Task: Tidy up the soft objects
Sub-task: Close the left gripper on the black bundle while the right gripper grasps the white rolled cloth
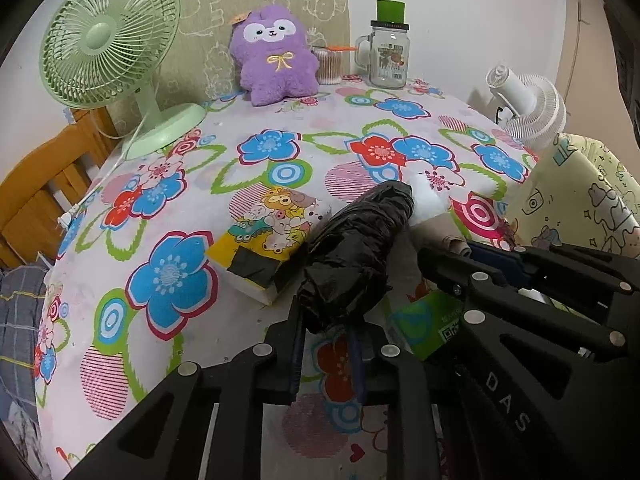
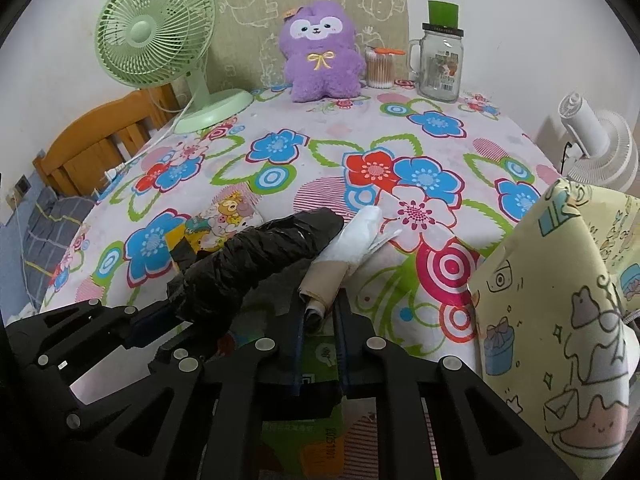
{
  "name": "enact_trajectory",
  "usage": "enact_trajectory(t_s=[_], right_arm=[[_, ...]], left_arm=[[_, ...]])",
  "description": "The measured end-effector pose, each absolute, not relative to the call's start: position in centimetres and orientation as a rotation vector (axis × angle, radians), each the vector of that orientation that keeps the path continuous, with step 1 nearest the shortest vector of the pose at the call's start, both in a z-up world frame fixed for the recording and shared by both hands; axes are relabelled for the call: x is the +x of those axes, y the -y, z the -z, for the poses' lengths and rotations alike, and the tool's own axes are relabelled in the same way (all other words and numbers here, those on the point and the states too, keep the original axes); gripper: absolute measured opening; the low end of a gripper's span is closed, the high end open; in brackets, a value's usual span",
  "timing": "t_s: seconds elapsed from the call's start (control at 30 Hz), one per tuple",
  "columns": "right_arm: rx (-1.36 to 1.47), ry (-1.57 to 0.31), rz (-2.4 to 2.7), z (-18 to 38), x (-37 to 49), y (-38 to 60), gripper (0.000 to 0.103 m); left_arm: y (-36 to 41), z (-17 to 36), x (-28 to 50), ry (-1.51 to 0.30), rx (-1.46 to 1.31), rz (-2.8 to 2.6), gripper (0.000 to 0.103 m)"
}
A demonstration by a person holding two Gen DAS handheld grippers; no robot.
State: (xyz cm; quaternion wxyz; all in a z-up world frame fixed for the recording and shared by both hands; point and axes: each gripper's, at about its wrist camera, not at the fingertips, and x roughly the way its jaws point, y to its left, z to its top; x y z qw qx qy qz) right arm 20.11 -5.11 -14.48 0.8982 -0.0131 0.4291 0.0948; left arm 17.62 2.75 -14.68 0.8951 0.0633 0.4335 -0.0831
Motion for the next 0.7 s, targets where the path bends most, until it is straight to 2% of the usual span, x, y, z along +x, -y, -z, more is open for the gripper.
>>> enact_trajectory(t_s=[0.7], right_arm=[[-0.036,-0.8,-0.204,11.3,16.1,5.2,0.014]], left_arm=[[-2.9,11.8,13.8,-0.825,0.114,0.144,0.017]])
